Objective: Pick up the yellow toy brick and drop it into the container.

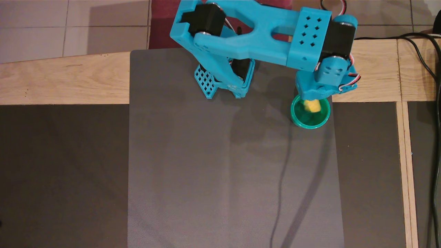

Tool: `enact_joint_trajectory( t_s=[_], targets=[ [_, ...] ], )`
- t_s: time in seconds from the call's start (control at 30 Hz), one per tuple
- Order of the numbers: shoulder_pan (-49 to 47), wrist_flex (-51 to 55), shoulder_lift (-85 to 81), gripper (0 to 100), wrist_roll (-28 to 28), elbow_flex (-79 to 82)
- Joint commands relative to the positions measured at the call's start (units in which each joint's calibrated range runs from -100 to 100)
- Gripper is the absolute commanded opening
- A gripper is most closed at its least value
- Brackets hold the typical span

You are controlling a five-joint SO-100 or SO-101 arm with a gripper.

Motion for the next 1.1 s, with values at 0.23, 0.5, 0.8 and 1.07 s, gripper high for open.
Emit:
enact_joint_trajectory(
  t_s=[0.23,0.5,0.8,1.07],
  targets=[
    [0.48,-0.48,-1.67,0,-0.15,-0.17],
    [21.45,-5.1,-7.57,0,-8.98,-8.93],
    [46.05,-9.81,-28.99,0,-13.89,-8.93],
    [56.03,-9.72,-46.19,0,-14.0,3.98]
  ],
)
